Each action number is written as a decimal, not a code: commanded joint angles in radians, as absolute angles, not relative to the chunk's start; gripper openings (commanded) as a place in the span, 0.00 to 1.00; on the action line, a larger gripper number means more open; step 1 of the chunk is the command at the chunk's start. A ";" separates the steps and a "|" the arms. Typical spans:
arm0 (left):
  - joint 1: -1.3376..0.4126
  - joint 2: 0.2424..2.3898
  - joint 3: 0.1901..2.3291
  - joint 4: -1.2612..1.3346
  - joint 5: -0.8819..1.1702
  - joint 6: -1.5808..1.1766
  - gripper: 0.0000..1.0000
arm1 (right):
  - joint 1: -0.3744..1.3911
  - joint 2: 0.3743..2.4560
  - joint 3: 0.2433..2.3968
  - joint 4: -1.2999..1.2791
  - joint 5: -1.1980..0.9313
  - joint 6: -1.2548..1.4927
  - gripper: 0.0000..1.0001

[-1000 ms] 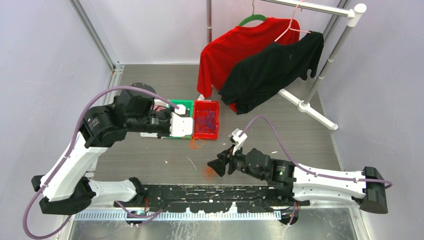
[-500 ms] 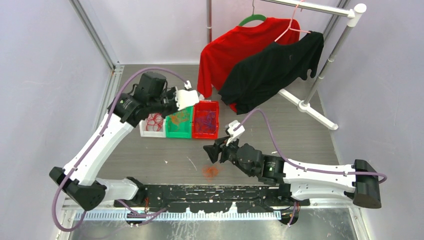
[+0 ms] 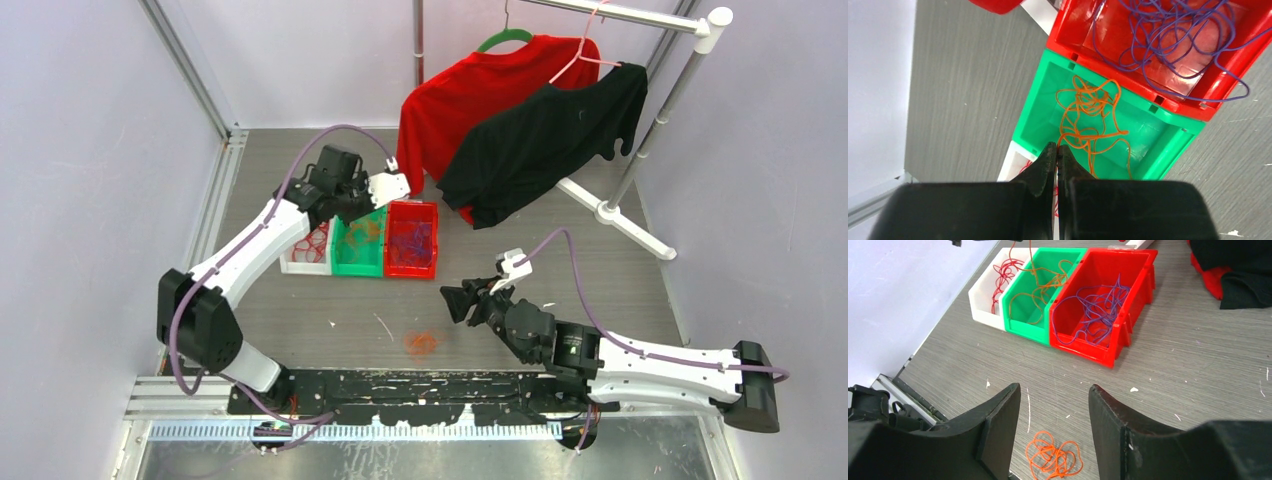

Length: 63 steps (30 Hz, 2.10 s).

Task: Untangle the cables

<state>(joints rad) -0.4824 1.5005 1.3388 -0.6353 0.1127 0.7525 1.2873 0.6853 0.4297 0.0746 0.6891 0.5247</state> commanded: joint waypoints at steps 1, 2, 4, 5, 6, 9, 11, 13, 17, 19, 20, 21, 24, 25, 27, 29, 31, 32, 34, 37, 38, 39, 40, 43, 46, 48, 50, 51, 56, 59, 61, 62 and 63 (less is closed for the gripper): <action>-0.470 1.533 1.308 -0.493 0.079 0.757 0.00 | 1.287 0.675 0.435 0.046 0.717 0.560 0.57; -0.468 1.542 1.301 -0.478 0.073 0.753 0.00 | 1.287 0.684 0.441 0.040 0.709 0.560 0.57; -0.465 1.555 1.288 -0.456 0.072 0.746 0.00 | 1.287 0.705 0.450 0.033 0.700 0.561 0.57; -0.465 1.561 1.282 -0.447 0.072 0.741 0.00 | 1.287 0.717 0.452 0.034 0.697 0.562 0.57; -0.466 1.569 1.277 -0.441 0.073 0.735 0.00 | 1.286 0.733 0.454 0.039 0.693 0.563 0.56; -0.466 1.594 1.264 -0.443 0.074 0.719 0.00 | 1.287 0.766 0.458 0.048 0.657 0.565 0.57; -0.466 1.611 1.254 -0.452 0.073 0.711 0.01 | 1.287 0.798 0.461 0.046 0.624 0.566 0.58; -0.462 1.627 1.265 -0.493 0.089 0.707 0.21 | 1.287 0.837 0.469 0.030 0.585 0.567 0.61; -0.431 1.643 1.397 -0.706 0.218 0.671 0.80 | 1.287 0.921 0.485 -0.005 0.497 0.586 0.65; -0.419 1.634 1.478 -0.809 0.284 0.664 0.95 | 1.287 0.967 0.495 -0.018 0.443 0.588 0.66; -0.417 1.626 1.508 -0.857 0.309 0.662 0.98 | 1.287 0.988 0.501 -0.021 0.423 0.588 0.66; -0.416 1.618 1.541 -0.898 0.332 0.659 1.00 | 1.287 1.012 0.502 -0.015 0.398 0.586 0.66; -0.411 1.592 1.630 -1.018 0.422 0.645 1.00 | 1.287 1.082 0.494 0.018 0.332 0.577 0.65; -0.411 1.580 1.653 -1.062 0.454 0.644 1.00 | 1.287 1.102 0.487 0.035 0.327 0.577 0.64; -0.411 1.559 1.689 -1.138 0.514 0.643 1.00 | 1.287 1.153 0.472 0.076 0.270 0.586 0.61; -0.411 1.527 1.706 -1.193 0.568 0.626 1.00 | 1.287 1.194 0.459 0.126 0.249 0.594 0.56; -0.411 1.490 1.696 -1.211 0.599 0.599 1.00 | 1.287 1.224 0.451 0.168 0.248 0.600 0.41; -0.411 1.469 1.684 -1.211 0.609 0.579 1.00 | 1.286 1.236 0.453 0.178 0.255 0.600 0.32; -0.411 1.419 1.648 -1.204 0.631 0.555 1.00 | 1.285 1.238 0.464 0.185 0.259 0.593 0.19; -0.411 1.350 1.591 -1.195 0.665 0.537 1.00 | 1.281 1.187 0.499 0.146 0.256 0.566 0.02; -0.411 1.330 1.570 -1.193 0.677 0.528 1.00 | 1.281 1.161 0.512 0.130 0.255 0.556 0.01; -0.411 1.310 1.549 -1.186 0.689 0.518 1.00 | 1.280 1.128 0.524 0.116 0.254 0.545 0.01; -0.411 1.293 1.515 -1.183 0.702 0.509 1.00 | 1.277 1.095 0.534 0.109 0.251 0.535 0.01; -0.411 1.226 1.424 -1.163 0.762 0.498 0.99 | 1.263 1.004 0.562 0.109 0.233 0.518 0.01; -0.412 1.166 1.322 -1.097 0.808 0.445 1.00 | 1.240 0.940 0.588 0.122 0.213 0.517 0.01; -0.415 1.135 1.256 -1.053 0.835 0.403 1.00 | 1.225 0.922 0.604 0.135 0.197 0.516 0.01; -0.428 1.122 1.210 -1.029 0.838 0.373 1.00 | 1.218 0.927 0.630 0.101 0.196 0.500 0.02; -0.435 1.124 1.195 -1.025 0.825 0.364 1.00 | 1.215 0.940 0.648 0.055 0.207 0.490 0.12; -0.442 1.143 1.208 -1.003 0.743 0.349 1.00 | 1.209 1.063 0.630 -0.097 0.194 0.481 0.61; -0.443 1.164 1.248 -1.011 0.708 0.346 1.00 | 1.209 1.135 0.546 -0.021 0.169 0.506 0.66; -0.442 1.178 1.282 -1.028 0.676 0.346 1.00 | 1.209 1.182 0.504 0.036 0.156 0.520 0.66; -0.442 1.184 1.298 -1.039 0.662 0.350 1.00 | 1.209 1.202 0.492 0.065 0.145 0.524 0.66; -0.442 1.190 1.310 -1.049 0.647 0.354 1.00 | 1.209 1.224 0.478 0.098 0.126 0.529 0.66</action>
